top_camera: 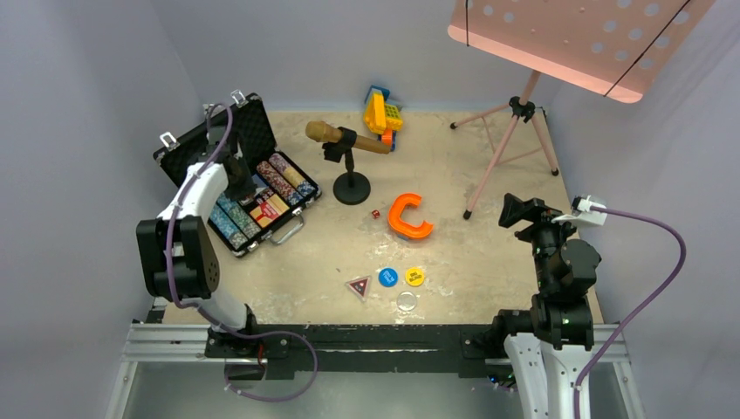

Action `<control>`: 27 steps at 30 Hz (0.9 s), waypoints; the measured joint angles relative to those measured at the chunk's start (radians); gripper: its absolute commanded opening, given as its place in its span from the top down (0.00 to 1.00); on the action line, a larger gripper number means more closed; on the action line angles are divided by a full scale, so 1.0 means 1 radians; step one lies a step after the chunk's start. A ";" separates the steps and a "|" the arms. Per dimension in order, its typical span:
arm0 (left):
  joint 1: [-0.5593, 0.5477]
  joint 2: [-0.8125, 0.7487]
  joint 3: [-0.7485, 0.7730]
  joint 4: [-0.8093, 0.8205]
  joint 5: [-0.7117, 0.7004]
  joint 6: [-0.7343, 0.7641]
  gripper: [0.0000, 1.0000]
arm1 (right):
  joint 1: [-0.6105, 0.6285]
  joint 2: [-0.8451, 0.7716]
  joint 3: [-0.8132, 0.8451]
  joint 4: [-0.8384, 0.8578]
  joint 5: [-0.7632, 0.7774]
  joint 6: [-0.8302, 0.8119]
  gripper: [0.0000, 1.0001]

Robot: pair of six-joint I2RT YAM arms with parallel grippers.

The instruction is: Pack up texas hold em set

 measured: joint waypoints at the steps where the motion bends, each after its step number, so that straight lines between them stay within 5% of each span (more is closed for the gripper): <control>1: 0.000 0.017 0.009 0.003 -0.006 0.000 1.00 | 0.000 0.000 0.000 0.000 0.000 0.000 0.11; 27: 0.000 0.229 0.095 -0.010 -0.016 -0.001 1.00 | 0.000 0.000 0.000 0.000 0.000 0.000 0.11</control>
